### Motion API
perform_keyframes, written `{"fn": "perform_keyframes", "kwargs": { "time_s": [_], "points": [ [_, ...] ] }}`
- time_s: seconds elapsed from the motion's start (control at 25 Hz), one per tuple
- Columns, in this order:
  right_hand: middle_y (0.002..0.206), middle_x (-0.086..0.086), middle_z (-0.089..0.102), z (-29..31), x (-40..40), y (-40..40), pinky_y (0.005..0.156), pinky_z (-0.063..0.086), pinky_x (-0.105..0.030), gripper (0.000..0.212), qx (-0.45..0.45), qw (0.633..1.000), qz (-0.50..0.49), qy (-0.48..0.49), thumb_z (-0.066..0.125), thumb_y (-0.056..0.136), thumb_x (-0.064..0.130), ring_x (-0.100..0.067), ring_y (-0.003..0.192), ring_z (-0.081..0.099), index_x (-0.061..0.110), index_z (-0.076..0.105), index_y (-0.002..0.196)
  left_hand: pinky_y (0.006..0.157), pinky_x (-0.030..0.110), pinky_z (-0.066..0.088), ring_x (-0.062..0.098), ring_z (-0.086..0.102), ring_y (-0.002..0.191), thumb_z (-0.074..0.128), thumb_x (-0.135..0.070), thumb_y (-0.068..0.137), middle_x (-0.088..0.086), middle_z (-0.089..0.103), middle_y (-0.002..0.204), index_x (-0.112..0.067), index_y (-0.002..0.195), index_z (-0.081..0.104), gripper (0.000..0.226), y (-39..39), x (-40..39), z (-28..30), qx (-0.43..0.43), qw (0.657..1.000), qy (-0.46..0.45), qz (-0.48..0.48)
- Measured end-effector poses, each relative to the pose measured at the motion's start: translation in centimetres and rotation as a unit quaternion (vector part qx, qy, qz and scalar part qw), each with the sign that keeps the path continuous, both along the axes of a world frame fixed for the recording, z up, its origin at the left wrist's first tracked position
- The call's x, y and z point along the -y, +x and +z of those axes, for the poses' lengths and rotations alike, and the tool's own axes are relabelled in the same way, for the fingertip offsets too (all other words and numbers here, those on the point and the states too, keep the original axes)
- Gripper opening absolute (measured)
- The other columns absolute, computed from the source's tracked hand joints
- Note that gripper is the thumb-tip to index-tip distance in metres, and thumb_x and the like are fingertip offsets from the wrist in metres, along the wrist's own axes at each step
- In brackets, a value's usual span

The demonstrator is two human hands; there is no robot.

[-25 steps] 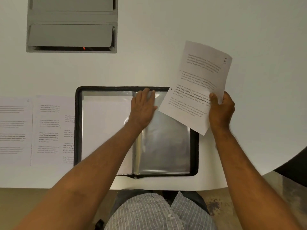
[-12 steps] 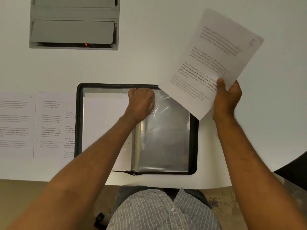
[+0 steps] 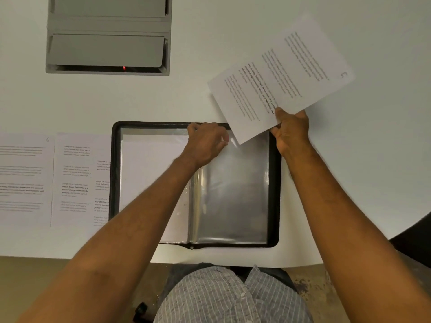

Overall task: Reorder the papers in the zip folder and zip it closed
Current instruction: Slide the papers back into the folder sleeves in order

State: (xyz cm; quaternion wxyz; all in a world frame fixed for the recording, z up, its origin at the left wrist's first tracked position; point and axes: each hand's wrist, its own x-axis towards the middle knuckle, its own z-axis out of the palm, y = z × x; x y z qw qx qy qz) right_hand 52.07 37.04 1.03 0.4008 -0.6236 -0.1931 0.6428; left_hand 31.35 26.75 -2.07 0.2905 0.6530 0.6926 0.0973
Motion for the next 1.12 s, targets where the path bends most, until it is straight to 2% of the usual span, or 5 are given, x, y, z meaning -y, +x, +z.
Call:
{"fn": "perform_keyframes", "kwargs": {
  "time_s": [0.16, 0.36, 0.64, 0.84, 1.12],
  "points": [
    [0.116, -0.005, 0.07, 0.8, -1.5, -1.2, 0.08, 0.064, -0.039, 0.048, 0.013, 1.0, 0.004, 0.002, 0.062, 0.099, -0.003, -0.022, 0.103, 0.072, 0.012, 0.054, 0.143, 0.095, 0.037, 0.02, 0.006, 0.058, 0.096, 0.063, -0.029, 0.097, -0.02, 0.066, 0.091, -0.034, 0.093, 0.069, 0.008, 0.7, 0.0, 0.2, 0.038, 0.999, -0.024, 0.007],
    [0.116, -0.005, 0.071, 0.8, -2.6, -2.0, 0.082, 0.064, -0.043, 0.044, 0.026, 0.999, 0.032, 0.008, 0.063, 0.099, -0.002, -0.023, 0.105, 0.072, 0.013, 0.055, 0.139, 0.089, 0.037, 0.021, 0.005, 0.058, 0.099, 0.062, -0.033, 0.097, -0.02, 0.071, 0.105, -0.036, 0.095, 0.073, 0.011, 1.3, -0.3, 0.8, 0.034, 0.999, -0.007, 0.023],
    [0.118, -0.005, 0.071, 0.1, -2.8, -2.9, 0.087, 0.062, -0.05, 0.039, 0.034, 0.997, 0.071, 0.012, 0.063, 0.099, 0.0, -0.024, 0.108, 0.072, 0.019, 0.055, 0.132, 0.085, 0.038, 0.023, 0.012, 0.058, 0.101, 0.062, -0.04, 0.097, -0.014, 0.07, 0.105, -0.038, 0.1, 0.076, 0.014, 1.0, -0.5, 1.3, 0.048, 0.998, 0.016, 0.043],
    [0.124, -0.005, 0.072, 0.0, -2.8, -2.6, 0.082, 0.063, -0.043, 0.04, 0.065, 0.987, 0.144, 0.039, 0.064, 0.099, 0.003, -0.022, 0.109, 0.072, 0.015, 0.058, 0.137, 0.083, 0.035, 0.019, 0.015, 0.057, 0.102, 0.062, -0.039, 0.098, -0.012, 0.068, 0.103, -0.035, 0.099, 0.076, 0.015, 1.1, -0.9, 1.4, 0.049, 0.996, 0.01, 0.071],
    [0.128, 0.0, 0.067, 0.3, -3.8, -1.2, 0.086, 0.062, -0.036, 0.043, 0.172, 0.935, 0.302, 0.077, 0.062, 0.101, 0.007, -0.013, 0.108, 0.068, 0.015, 0.054, 0.142, 0.088, 0.039, 0.024, 0.014, 0.058, 0.1, 0.063, -0.04, 0.096, -0.014, 0.068, 0.099, -0.035, 0.093, 0.072, 0.01, 1.0, -1.6, 1.0, 0.054, 0.995, -0.017, 0.08]
  ]
}}
